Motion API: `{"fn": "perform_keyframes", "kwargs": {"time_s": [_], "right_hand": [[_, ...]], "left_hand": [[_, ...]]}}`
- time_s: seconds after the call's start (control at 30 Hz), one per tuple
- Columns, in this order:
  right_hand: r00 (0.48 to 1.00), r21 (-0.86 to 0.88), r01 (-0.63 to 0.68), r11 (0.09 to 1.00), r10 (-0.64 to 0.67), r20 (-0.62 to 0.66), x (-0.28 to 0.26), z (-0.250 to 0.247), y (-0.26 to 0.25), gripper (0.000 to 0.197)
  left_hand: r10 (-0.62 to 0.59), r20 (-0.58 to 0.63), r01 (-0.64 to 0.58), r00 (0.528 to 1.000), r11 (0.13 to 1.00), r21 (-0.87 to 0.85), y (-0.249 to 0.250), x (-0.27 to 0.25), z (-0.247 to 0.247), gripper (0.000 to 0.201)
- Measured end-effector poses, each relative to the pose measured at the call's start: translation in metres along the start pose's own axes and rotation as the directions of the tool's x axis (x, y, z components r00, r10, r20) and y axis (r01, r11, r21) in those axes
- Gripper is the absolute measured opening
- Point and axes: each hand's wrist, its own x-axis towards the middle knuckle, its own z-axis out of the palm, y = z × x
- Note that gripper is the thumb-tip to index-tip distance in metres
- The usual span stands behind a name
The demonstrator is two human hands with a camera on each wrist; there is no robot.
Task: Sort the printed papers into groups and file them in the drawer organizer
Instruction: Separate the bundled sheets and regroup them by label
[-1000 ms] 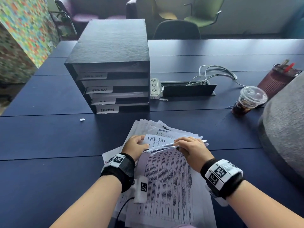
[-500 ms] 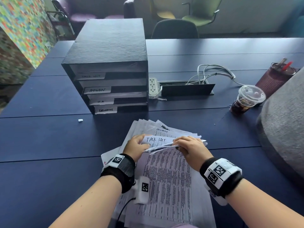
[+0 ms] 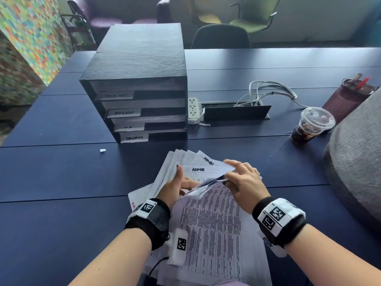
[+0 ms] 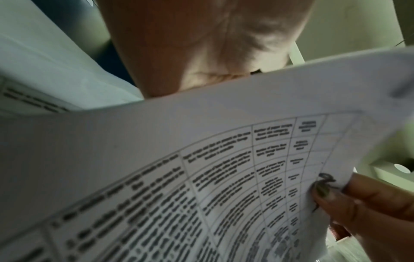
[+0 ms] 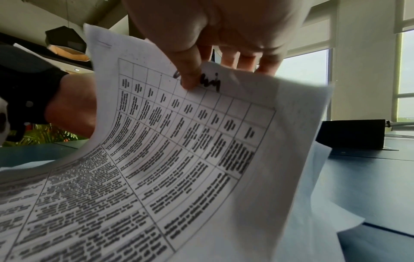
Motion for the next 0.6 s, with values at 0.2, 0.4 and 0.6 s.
{"fn": "perform_keyframes", "kwargs": {"time_s": [0.2,0.4,0.6], "right_hand": [[0.993,-0.095,0.111,0.989,-0.115,-0.036,-0.003,0.009,0.001,0.012],[0.997,0.053,0.067,0.996,-0.068,0.028,0.0,0.006,-0.001,0.014],[0.994,0.018,0.097,0.995,-0.096,-0.049,-0.004,0.002,-0.002,0.009]], "left_hand": [[0.05,-0.075,-0.033,0.996,0.976,0.213,0.0,0.005,-0.003,0.028],[-0.107,-0.16,0.094,0.981,0.992,-0.086,-0.006,0.018,-0.003,0.068],[-0.12,-0.219,0.161,0.968,0.97,0.183,-0.003,0.027,-0.001,0.064]]}}
